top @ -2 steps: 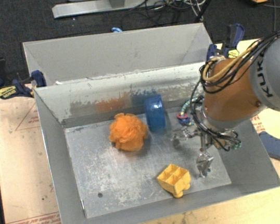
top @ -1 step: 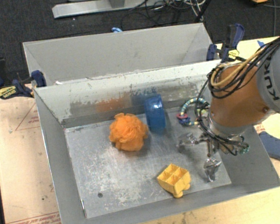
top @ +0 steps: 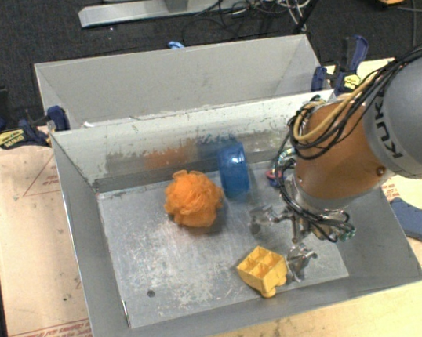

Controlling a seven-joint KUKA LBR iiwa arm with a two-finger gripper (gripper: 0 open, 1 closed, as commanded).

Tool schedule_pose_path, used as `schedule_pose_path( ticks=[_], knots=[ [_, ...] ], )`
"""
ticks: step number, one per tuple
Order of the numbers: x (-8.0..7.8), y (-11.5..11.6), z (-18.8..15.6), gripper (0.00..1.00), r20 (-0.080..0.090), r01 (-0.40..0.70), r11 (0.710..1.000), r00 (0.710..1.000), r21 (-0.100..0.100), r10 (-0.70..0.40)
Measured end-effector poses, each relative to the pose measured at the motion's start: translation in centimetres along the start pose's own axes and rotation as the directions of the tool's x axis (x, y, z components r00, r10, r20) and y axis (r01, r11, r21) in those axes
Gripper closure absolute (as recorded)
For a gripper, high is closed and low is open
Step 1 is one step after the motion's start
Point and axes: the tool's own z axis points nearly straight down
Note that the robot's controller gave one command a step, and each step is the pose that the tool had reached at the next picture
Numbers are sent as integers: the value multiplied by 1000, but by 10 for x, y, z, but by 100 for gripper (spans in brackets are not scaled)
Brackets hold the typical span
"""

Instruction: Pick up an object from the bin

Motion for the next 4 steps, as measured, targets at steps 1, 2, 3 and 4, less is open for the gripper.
schedule_pose_path(
  ticks=[1, 2, 3, 4],
  knots=[
    [15, 23, 0, 0, 3, -25, 1000, 1000, -4, 25],
    [-5, 66, 13, 100, 2, 337, 941, 941, 3, -337],
    [-5, 66, 13, 100, 2, 338, 941, 941, 3, -338],
    [16, 64, -129, 100, 3, 284, 959, 959, 2, -284]
  ],
)
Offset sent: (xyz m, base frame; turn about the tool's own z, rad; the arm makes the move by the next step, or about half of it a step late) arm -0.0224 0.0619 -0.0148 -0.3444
